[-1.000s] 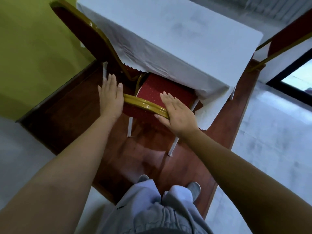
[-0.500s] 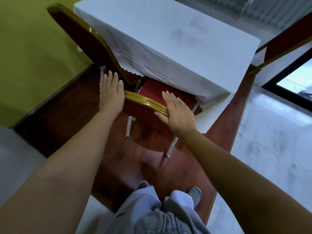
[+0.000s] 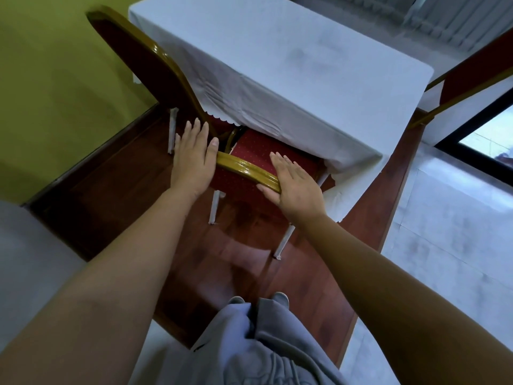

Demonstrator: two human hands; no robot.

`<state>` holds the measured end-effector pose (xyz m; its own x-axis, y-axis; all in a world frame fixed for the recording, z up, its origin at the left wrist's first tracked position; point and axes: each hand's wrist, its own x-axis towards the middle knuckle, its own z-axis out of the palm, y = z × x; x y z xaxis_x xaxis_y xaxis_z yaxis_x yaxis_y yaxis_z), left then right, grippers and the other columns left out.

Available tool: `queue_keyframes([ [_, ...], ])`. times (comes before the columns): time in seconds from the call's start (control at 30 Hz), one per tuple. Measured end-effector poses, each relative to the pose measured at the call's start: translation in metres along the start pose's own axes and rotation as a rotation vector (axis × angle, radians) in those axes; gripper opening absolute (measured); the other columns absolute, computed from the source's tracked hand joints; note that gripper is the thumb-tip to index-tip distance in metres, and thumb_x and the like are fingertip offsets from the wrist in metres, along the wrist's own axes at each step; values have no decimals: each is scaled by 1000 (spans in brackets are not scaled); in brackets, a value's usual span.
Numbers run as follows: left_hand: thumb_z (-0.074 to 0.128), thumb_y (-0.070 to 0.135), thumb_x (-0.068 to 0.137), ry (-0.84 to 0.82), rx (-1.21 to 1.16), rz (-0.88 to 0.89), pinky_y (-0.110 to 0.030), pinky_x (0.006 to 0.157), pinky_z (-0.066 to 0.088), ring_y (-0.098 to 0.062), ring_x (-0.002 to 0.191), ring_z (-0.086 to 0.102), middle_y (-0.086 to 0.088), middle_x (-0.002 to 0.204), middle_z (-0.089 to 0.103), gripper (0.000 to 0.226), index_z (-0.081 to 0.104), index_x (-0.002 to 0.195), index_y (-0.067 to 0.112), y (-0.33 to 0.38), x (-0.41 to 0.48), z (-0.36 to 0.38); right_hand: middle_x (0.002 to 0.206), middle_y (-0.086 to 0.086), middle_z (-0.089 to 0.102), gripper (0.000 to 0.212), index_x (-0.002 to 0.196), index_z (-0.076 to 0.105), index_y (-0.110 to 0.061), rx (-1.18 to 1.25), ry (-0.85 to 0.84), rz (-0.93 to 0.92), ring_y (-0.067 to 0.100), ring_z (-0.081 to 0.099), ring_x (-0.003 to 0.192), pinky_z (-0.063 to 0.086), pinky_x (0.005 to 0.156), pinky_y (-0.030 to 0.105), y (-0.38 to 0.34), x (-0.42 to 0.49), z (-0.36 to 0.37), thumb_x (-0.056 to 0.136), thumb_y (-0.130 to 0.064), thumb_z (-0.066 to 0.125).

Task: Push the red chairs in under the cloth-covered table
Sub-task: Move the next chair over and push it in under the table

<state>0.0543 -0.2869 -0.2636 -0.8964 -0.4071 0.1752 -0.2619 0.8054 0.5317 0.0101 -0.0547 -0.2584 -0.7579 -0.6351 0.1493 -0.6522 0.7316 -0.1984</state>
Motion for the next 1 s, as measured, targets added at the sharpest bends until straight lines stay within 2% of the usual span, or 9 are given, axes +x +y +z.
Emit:
queue_keyframes([
  [0.5, 11, 49, 101, -27, -14, -28, -28, 118, -6, -8, 148, -2, 2, 162, 10, 61, 17, 154, 20, -3, 2, -1, 154, 7, 35, 84, 150, 26, -11, -3, 16, 4, 20, 28, 144, 15, 120, 33, -1, 0, -1, 91, -70, 21],
  [0.77, 12, 49, 101, -9, -35, 14, -30, 119, -4, -8, 148, 2, 1, 161, 16, 62, 21, 154, 19, -10, 8, -3, 149, 9, 43, 79, 147, 34, -8, -19, 73, 16, 22, 36, 140, 22, 118, 36, -4, 4, 4, 93, -66, 29],
  [1.0, 15, 42, 103, 6, -37, 49, -38, 122, 5, -10, 149, 4, -1, 161, 19, 57, 23, 153, 17, -15, 17, -5, 142, 12, 50, 73, 139, 46, -3, -78, 182, 4, 24, 44, 135, 29, 115, 40, -6, 12, 12, 94, -60, 39],
])
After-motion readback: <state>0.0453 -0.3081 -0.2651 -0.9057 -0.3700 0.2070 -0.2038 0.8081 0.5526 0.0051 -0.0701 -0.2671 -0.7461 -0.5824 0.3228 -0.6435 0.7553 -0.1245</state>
